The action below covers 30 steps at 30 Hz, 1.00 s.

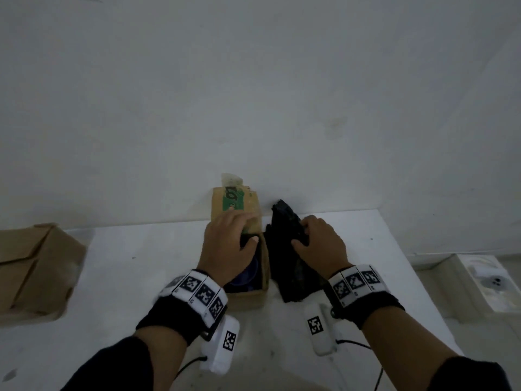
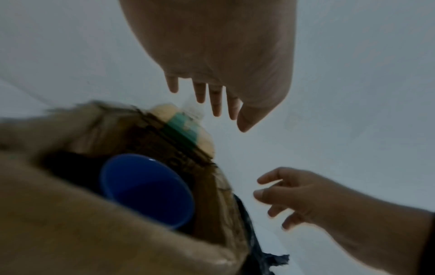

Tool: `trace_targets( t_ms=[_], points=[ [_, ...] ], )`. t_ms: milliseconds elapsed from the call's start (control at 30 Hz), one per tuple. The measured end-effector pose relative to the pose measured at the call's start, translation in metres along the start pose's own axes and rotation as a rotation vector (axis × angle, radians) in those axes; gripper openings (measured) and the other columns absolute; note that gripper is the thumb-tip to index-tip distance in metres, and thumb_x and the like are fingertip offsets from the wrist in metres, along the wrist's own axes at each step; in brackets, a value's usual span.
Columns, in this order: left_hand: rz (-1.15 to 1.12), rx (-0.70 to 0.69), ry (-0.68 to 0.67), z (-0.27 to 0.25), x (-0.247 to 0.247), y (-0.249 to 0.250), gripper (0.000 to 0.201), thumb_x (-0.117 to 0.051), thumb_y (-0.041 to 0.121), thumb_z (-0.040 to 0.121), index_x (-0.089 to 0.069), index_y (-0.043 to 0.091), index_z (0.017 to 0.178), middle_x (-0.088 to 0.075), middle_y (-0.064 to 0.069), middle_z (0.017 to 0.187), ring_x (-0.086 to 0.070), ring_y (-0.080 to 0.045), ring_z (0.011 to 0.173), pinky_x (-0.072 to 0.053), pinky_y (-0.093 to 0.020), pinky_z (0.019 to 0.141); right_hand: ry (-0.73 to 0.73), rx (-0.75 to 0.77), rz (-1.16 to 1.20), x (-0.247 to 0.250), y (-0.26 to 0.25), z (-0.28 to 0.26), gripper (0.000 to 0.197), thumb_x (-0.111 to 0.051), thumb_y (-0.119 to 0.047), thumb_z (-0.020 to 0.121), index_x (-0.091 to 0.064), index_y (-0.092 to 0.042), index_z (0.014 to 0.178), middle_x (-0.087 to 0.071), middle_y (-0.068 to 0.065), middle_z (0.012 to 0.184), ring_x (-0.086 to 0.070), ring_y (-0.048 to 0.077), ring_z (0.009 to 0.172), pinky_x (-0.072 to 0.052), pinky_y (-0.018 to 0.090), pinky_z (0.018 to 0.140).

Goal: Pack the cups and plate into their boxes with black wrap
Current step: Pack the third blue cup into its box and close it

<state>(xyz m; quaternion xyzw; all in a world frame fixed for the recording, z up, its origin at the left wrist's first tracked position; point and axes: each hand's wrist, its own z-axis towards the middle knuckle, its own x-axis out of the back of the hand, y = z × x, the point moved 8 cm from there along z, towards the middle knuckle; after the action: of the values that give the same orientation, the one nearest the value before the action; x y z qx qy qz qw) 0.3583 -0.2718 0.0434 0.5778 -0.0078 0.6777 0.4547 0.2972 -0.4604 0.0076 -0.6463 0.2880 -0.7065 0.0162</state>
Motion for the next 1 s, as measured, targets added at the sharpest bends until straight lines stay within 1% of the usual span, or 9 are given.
trace_targets(
  t_ms=[133, 267, 367, 533, 667, 767, 833, 933, 1000],
  points=[
    [0.024, -0.141, -0.159, 0.03, -0.04, 0.048, 0.051, -0.05, 0.035, 0.078, -0.052, 0.02, 0.126, -0.05, -0.001, 0.134, -0.037, -0.021, 0.131, -0.03, -0.041, 0.11, -0.053, -0.243, -0.072, -0.02, 0.049, -0.008, 0.078, -0.061, -0.068, 0.071, -0.044, -0.012, 0.121, -0.051, 0.007, 0.116, -0.05, 0.026, 0.108, -0.048, 0.039, 0.084],
    [0.144, -0.137, -0.386, 0.037, -0.081, 0.061, 0.056, -0.055, 0.027, 0.081, -0.041, 0.021, 0.135, -0.035, -0.001, 0.146, -0.02, -0.021, 0.141, -0.02, -0.04, 0.115, -0.113, -0.293, -0.232, -0.046, 0.067, -0.015, 0.089, -0.052, -0.085, 0.059, -0.047, -0.013, 0.112, -0.051, 0.005, 0.109, -0.053, 0.023, 0.099, -0.046, 0.032, 0.076],
    [0.271, -0.109, -0.555, 0.034, -0.103, 0.058, 0.063, -0.056, 0.02, 0.082, -0.032, 0.023, 0.14, -0.024, 0.0, 0.152, -0.011, -0.019, 0.144, -0.014, -0.038, 0.116, -0.146, -0.254, -0.252, -0.06, 0.068, -0.013, 0.075, -0.056, -0.074, 0.067, -0.045, -0.015, 0.112, -0.049, 0.005, 0.112, -0.051, 0.023, 0.1, -0.044, 0.031, 0.075],
    [0.333, -0.069, -0.715, 0.032, -0.119, 0.051, 0.081, -0.06, 0.014, 0.078, -0.017, 0.027, 0.146, -0.011, 0.0, 0.155, -0.005, -0.022, 0.145, -0.018, -0.044, 0.115, -0.098, -0.155, -0.153, -0.048, 0.055, -0.008, 0.039, -0.054, -0.045, 0.082, -0.051, -0.016, 0.108, -0.046, 0.009, 0.112, -0.048, 0.028, 0.101, -0.044, 0.032, 0.074],
    [0.337, -0.071, -0.681, 0.032, -0.116, 0.053, 0.087, -0.062, 0.018, 0.078, -0.011, 0.029, 0.147, -0.007, 0.0, 0.156, -0.008, -0.025, 0.144, -0.023, -0.047, 0.112, -0.054, -0.097, -0.053, -0.021, 0.041, -0.006, 0.032, -0.053, -0.04, 0.084, -0.055, -0.014, 0.102, -0.048, 0.008, 0.104, -0.049, 0.027, 0.097, -0.044, 0.033, 0.075],
    [0.325, -0.106, -0.546, 0.036, -0.102, 0.061, 0.087, -0.062, 0.021, 0.076, -0.011, 0.03, 0.146, -0.011, 0.001, 0.155, -0.013, -0.024, 0.143, -0.028, -0.045, 0.108, -0.056, -0.043, 0.107, 0.002, 0.028, -0.005, 0.023, -0.053, -0.033, 0.085, -0.056, -0.012, 0.094, -0.048, 0.002, 0.089, -0.053, 0.024, 0.086, -0.047, 0.035, 0.073],
    [0.279, -0.146, -0.454, 0.039, -0.09, 0.067, 0.084, -0.06, 0.022, 0.075, -0.015, 0.029, 0.146, -0.016, 0.001, 0.153, -0.017, -0.023, 0.141, -0.031, -0.044, 0.106, -0.067, -0.013, 0.272, 0.019, 0.019, -0.006, 0.015, -0.053, -0.026, 0.087, -0.056, -0.012, 0.085, -0.048, -0.001, 0.079, -0.053, 0.018, 0.074, -0.043, 0.03, 0.066],
    [0.106, -0.193, -0.301, 0.045, -0.063, 0.081, 0.069, -0.053, 0.021, 0.07, -0.033, 0.024, 0.137, -0.037, -0.003, 0.143, -0.035, -0.024, 0.132, -0.036, -0.044, 0.1, -0.062, 0.041, 0.439, 0.047, 0.002, -0.011, 0.022, -0.054, -0.016, 0.089, -0.047, -0.019, 0.068, -0.048, -0.005, 0.067, -0.047, 0.009, 0.062, -0.036, 0.025, 0.06],
    [-0.029, -0.221, -0.198, 0.049, -0.041, 0.089, 0.056, -0.046, 0.017, 0.069, -0.045, 0.02, 0.125, -0.056, -0.005, 0.12, -0.053, -0.026, 0.109, -0.045, -0.039, 0.083, -0.038, 0.052, 0.545, 0.068, -0.01, -0.016, 0.013, -0.056, -0.013, 0.088, -0.055, -0.013, 0.075, -0.055, 0.0, 0.07, -0.054, 0.017, 0.068, -0.044, 0.031, 0.065]
  ],
)
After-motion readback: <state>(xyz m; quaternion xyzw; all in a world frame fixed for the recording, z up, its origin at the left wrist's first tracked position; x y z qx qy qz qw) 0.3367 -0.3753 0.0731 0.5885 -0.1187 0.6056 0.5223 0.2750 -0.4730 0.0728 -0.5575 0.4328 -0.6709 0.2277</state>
